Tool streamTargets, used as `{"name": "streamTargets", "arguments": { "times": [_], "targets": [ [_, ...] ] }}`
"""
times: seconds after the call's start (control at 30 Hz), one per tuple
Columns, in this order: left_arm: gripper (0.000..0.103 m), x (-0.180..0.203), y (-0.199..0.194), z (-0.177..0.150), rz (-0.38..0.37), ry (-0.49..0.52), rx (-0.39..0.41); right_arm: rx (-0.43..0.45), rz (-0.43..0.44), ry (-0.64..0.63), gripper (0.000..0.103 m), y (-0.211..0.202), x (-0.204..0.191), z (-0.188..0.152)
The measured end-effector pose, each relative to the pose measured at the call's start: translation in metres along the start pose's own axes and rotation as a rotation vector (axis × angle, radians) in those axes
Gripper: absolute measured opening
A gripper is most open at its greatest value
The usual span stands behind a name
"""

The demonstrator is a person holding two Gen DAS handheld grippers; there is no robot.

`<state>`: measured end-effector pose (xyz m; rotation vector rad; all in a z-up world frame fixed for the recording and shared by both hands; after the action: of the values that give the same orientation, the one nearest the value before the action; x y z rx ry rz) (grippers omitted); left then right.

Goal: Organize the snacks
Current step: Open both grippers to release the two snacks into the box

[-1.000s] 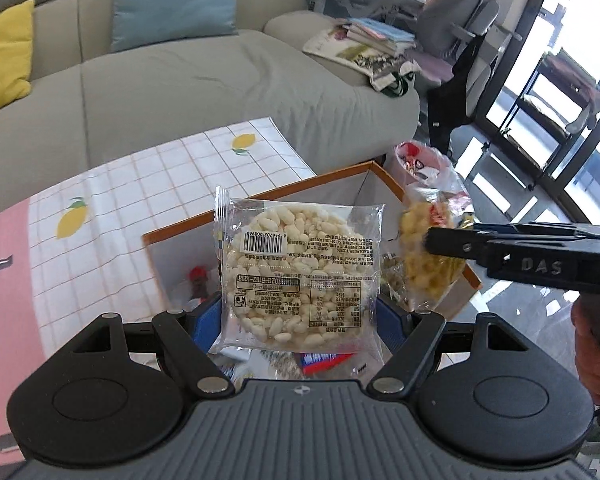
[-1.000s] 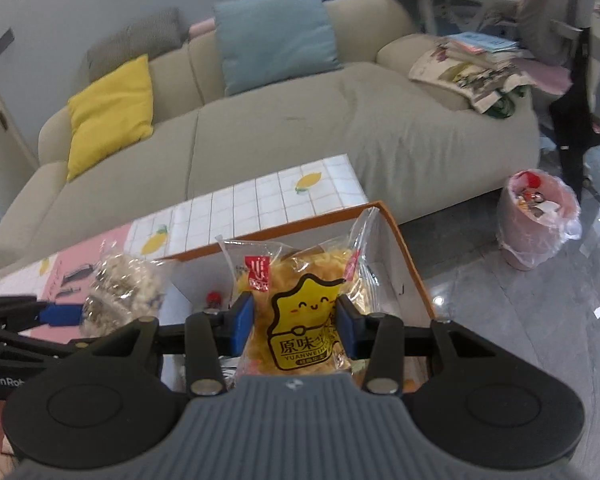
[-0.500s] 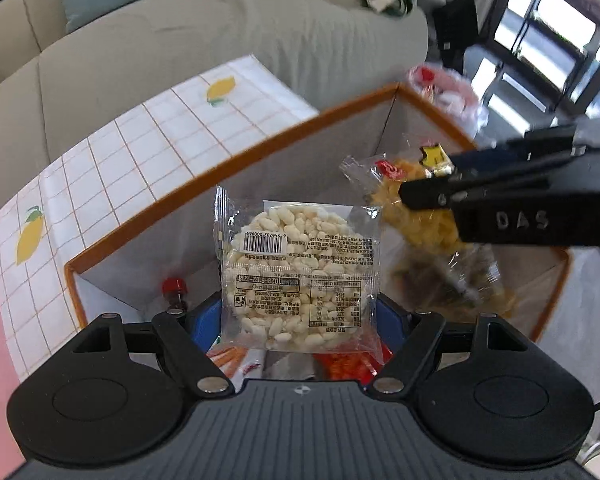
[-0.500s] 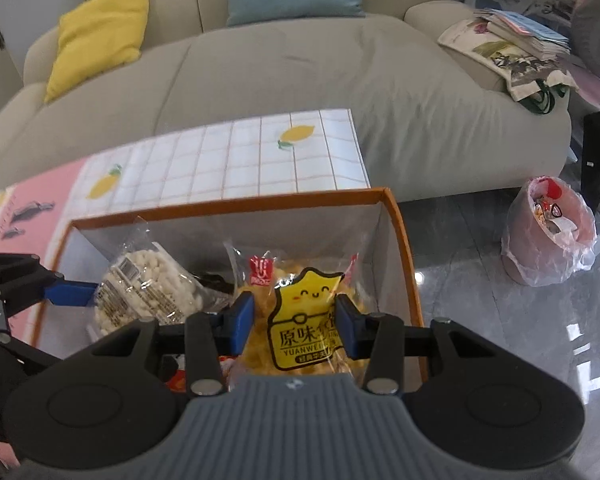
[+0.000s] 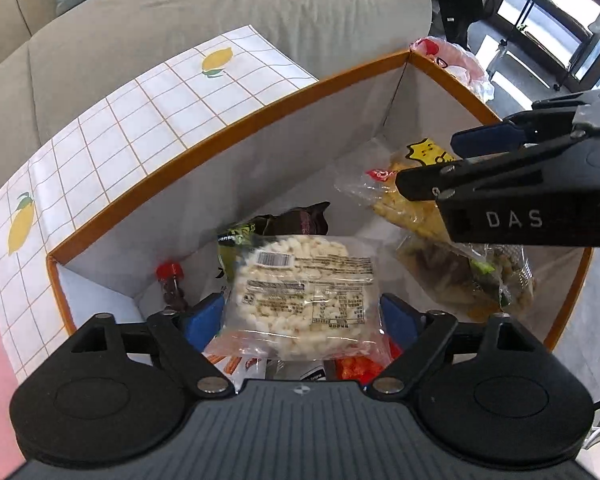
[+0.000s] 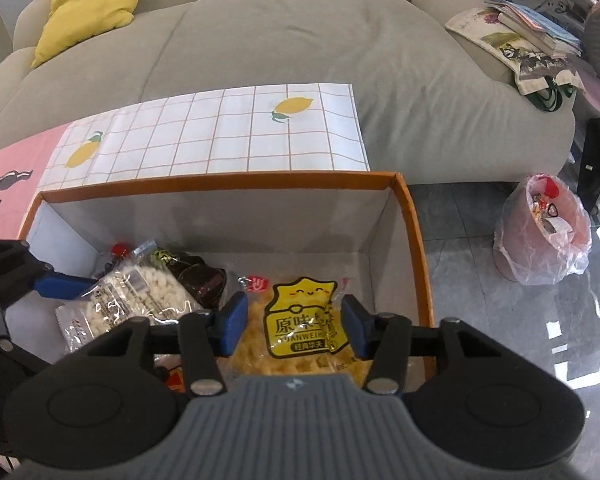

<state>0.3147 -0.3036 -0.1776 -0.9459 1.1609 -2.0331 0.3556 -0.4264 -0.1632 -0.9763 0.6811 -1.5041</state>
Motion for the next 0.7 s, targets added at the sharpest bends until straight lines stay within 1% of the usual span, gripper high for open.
{"name": "streamTargets", "arguments": {
  "times": [0.03,0.13,0.2,0.27,0.37,0.43,0.57,0.63,0.7],
  "targets": [
    [0.103,0.0,-0.003,0.0,-0.003,0.0,0.008,0.001,-0.004,0.0,0.058,-0.001,0.0,0.0],
    [0.103,0.001,-0.012,0.003,-0.004,0.0,0.038,0.012,-0.016,0.013,0.064,-0.007,0.003,0.003],
    [0.103,0.002,-0.019,0.003,-0.013,0.005,0.047,0.016,-0.021,0.024,0.066,-0.012,0.005,0.005],
    [0.103,0.005,-0.028,0.003,-0.016,0.012,0.056,0.019,-0.023,0.033,0.067,-0.017,0.007,0.006],
    [0.103,0.007,-0.042,0.006,-0.03,0.027,0.073,0.02,-0.029,0.052,0.071,-0.028,0.008,0.006],
    [0.103,0.01,-0.053,0.007,-0.026,0.04,0.091,0.028,-0.031,0.057,0.075,-0.038,0.008,0.005],
    [0.103,0.018,-0.089,0.007,-0.014,0.08,0.155,0.057,-0.053,0.05,0.079,-0.066,0.005,0.002],
    [0.103,0.02,-0.109,0.005,-0.003,0.093,0.192,0.08,-0.063,0.059,0.084,-0.084,0.005,0.001],
    [0.103,0.021,-0.133,0.001,0.016,0.103,0.233,0.103,-0.068,0.073,0.086,-0.105,0.003,-0.001]
  ]
}}
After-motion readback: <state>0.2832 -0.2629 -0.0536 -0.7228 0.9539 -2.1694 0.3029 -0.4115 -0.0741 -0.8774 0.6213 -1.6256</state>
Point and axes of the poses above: each gripper's, at about its wrist camera, not at the fingertips, and y roughly the way its jaws point, x to its right, z to its top, the point moved 8 cm from there along y, roughly the way its jaws point, and after that the axes turned 15 degrees about -z, right-handed, at the moved point
